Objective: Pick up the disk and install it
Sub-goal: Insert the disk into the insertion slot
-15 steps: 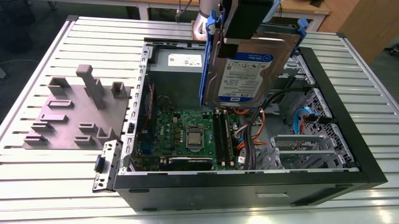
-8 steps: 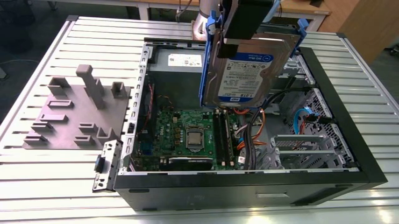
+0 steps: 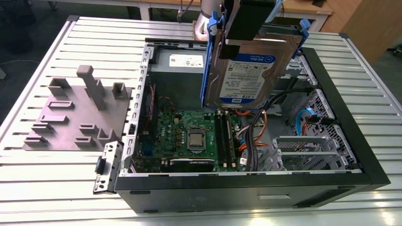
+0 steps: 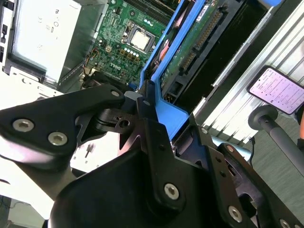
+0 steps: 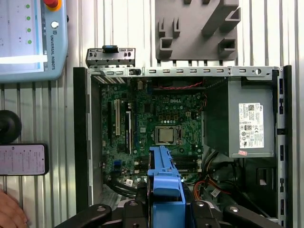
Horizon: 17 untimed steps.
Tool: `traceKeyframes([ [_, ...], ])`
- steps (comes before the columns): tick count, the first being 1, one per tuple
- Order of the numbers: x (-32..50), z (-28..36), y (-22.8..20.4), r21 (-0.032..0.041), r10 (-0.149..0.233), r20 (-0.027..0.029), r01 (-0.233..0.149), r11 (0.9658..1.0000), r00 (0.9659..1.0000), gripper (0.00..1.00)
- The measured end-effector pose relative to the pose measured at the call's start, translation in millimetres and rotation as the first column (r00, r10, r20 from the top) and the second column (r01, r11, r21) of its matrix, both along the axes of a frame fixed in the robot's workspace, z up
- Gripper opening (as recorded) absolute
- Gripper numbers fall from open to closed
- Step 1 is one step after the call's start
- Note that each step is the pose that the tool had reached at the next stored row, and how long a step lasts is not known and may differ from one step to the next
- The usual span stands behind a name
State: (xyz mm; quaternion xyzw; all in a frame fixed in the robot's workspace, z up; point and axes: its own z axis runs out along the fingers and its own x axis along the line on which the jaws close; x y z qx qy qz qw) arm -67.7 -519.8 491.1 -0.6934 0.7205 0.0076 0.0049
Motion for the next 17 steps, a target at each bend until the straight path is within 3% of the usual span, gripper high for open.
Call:
traceKeyframes([
  [7, 1.2, -0.1, -0.1, 0.0, 0.0, 0.0, 0.0, 1.0, 1.0, 0.37],
  [14, 13.4, -0.6, -0.1, 0.0002, 0.0, 0.0001, 0.0, 1.0, 1.0, 0.37],
  [17, 13.9, -0.6, 0.0, 0.0, 0.0, 0.0, 0.0, 1.0, 1.0, 0.37],
])
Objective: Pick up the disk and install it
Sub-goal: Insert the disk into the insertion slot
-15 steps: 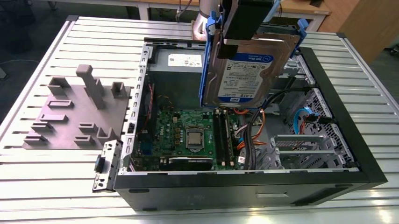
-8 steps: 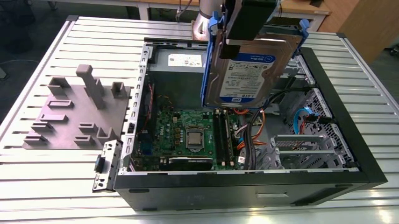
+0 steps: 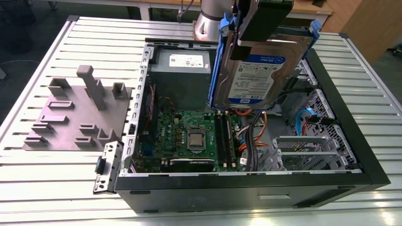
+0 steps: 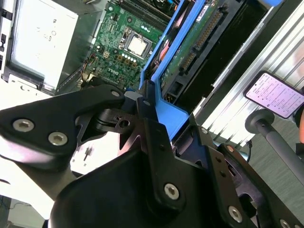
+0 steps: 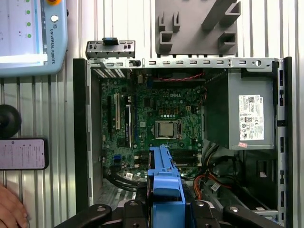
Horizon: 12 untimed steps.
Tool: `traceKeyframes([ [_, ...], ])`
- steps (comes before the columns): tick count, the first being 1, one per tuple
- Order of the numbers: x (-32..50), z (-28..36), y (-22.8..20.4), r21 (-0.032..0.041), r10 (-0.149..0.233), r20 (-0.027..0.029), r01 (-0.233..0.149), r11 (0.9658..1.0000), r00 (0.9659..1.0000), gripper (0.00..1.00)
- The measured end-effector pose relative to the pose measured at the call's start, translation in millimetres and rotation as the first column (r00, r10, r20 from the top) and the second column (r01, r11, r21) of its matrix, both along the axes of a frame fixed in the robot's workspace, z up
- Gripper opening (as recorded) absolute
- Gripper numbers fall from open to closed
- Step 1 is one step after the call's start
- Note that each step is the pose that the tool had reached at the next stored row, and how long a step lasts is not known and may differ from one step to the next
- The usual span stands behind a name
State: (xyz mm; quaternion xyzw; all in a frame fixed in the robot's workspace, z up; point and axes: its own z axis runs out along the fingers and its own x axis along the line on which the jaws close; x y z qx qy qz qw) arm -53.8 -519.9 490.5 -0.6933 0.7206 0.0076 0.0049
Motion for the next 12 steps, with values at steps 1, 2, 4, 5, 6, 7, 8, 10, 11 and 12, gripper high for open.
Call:
traceKeyframes([
  [1, 0.0, 0.0, 0.0, 0.0, 0.0, 0.0, 0.0, 1.0, 1.0, 0.37],
  [2, 0.1, 0.0, 0.0, 0.0, 0.0, 0.0, 0.0, 1.0, 1.0, 0.37],
  [4, 0.1, -0.1, -0.3, 0.0, 0.0, 0.0, 0.0, 1.0, 1.0, 0.37],
  [5, 0.1, -0.1, -0.6, 0.0, 0.0, 0.0, 0.0, 1.0, 1.0, 0.37],
  [6, 0.1, -0.2, -0.8, 0.0001, 0.0, 0.0, 0.0, 1.0, 1.0, 0.37],
  [7, 0.1, -0.2, -1.5, 0.0, 0.0, 0.0, 0.0, 1.0, 1.0, 0.37],
  [8, 0.1, -0.2, -2.1, 0.0, 0.0, 0.0, 0.0, 1.0, 1.0, 0.37],
  [10, 0.1, -0.2, -2.1, 0.0, 0.0, 0.0, 0.0, 1.0, 1.0, 0.37],
  [11, 0.1, -0.2, -2.1, 0.0, 0.0, 0.0, 0.0, 1.0, 1.0, 0.37],
  [12, 0.1, -0.2, -2.2, 0.0, 0.0, 0.0, 0.0, 1.0, 1.0, 0.37],
])
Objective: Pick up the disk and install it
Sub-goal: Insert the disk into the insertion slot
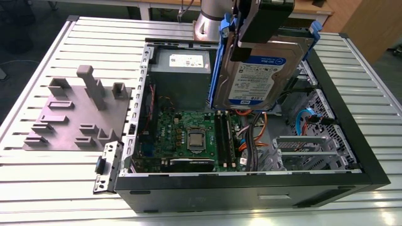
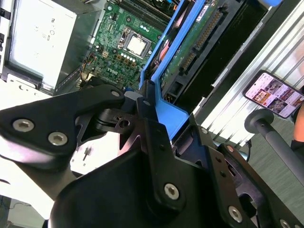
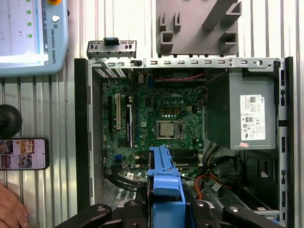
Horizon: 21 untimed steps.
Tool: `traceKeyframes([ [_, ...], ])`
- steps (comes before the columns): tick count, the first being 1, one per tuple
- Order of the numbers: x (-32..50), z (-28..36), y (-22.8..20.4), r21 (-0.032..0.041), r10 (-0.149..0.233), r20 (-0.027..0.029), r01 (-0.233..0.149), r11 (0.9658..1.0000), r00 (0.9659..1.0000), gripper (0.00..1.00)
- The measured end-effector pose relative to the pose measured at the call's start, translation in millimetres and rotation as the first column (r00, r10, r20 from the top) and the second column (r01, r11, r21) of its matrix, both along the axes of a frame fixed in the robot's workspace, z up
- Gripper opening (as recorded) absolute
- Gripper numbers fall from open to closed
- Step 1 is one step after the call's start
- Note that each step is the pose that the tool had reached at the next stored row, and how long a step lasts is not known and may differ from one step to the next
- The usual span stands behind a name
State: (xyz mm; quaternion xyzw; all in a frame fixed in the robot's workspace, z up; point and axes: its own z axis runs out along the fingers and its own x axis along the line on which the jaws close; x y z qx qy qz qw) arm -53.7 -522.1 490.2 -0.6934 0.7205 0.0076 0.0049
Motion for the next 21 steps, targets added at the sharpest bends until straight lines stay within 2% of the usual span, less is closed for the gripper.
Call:
traceKeyframes([
  [8, 1.4, 0.0, -0.2, 0.0001, 0.0, 0.0, 0.0, 1.0, 1.0, 0.37],
  [14, 24.1, -0.6, -0.4, 0.0001, 0.0, 0.0001, 0.0, 1.0, 1.0, 0.37],
  [16, 25.9, -1.4, -3.6, -0.0003, 0.0, -0.0001, 0.0, 1.0, 1.0, 0.37],
  [21, 27.1, -5.1, -21.2, -0.0001, 0.0, 0.0, 0.0, 1.0, 1.0, 0.37],
])
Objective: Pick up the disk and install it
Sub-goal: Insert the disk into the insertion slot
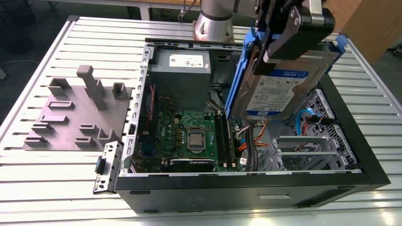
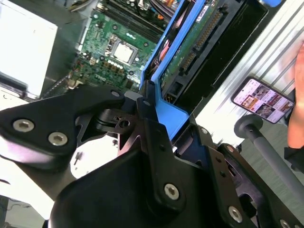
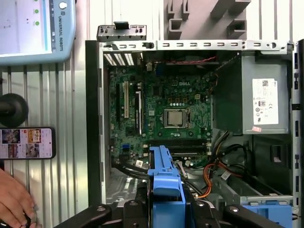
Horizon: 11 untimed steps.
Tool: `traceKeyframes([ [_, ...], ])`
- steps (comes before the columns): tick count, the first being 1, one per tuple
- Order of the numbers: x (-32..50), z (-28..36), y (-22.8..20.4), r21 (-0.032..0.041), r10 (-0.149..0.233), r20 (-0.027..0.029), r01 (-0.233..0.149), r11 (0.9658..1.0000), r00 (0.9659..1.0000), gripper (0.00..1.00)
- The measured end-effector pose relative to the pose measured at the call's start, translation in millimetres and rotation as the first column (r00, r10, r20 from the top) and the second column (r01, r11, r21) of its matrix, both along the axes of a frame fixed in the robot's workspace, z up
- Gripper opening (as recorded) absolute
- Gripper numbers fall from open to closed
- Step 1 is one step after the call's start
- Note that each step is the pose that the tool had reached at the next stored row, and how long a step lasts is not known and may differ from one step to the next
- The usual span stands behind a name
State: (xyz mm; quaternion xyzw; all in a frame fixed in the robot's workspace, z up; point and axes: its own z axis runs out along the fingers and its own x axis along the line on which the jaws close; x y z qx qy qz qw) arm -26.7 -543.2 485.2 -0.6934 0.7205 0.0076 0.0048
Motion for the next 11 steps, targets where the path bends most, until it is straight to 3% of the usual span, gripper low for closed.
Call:
traceKeyframes([
  [2, 3.0, -2.0, -4.6, 0.0002, 0.0, 0.0001, 0.0, 1.0, 1.0, 0.37],
  [9, 27.0, -9.3, -10.9, -0.0001, 0.0, 0.0, 0.0, 1.0, 1.0, 0.37],
  [11, 30.2, -11.3, -15.0, 0.0001, 0.0, 0.0, 0.0, 1.0, 1.0, 0.37],
])
